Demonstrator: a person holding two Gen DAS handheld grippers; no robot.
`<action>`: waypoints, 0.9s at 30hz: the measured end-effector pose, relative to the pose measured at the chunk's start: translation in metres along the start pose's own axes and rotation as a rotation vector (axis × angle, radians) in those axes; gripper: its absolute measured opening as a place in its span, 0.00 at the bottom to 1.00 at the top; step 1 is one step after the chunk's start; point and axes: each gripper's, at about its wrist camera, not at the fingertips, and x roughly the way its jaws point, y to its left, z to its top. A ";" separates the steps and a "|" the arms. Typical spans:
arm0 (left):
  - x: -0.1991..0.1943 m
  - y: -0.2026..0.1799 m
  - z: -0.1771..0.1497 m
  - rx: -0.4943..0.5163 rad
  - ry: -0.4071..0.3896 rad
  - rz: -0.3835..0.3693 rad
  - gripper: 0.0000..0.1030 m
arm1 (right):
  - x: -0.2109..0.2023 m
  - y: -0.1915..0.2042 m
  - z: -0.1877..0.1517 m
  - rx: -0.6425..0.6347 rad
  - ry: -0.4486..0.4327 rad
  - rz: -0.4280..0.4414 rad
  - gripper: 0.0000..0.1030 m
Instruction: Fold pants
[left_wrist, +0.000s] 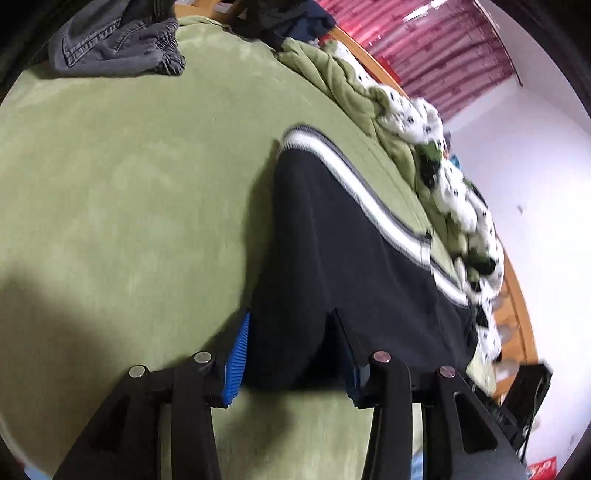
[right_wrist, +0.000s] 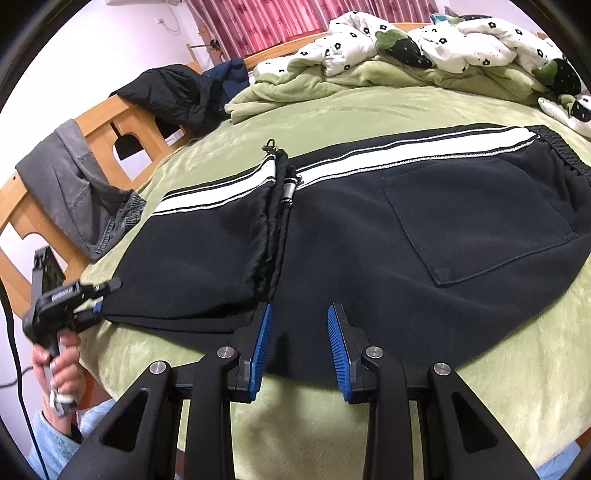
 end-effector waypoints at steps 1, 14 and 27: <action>-0.002 0.000 -0.004 0.006 -0.003 0.009 0.41 | -0.001 0.001 -0.001 -0.001 -0.001 0.001 0.30; 0.002 -0.028 -0.001 -0.018 -0.087 0.136 0.19 | -0.041 -0.018 -0.008 0.023 -0.058 -0.008 0.30; 0.023 -0.269 -0.009 0.494 -0.161 0.040 0.11 | -0.105 -0.116 -0.017 0.080 -0.181 -0.139 0.33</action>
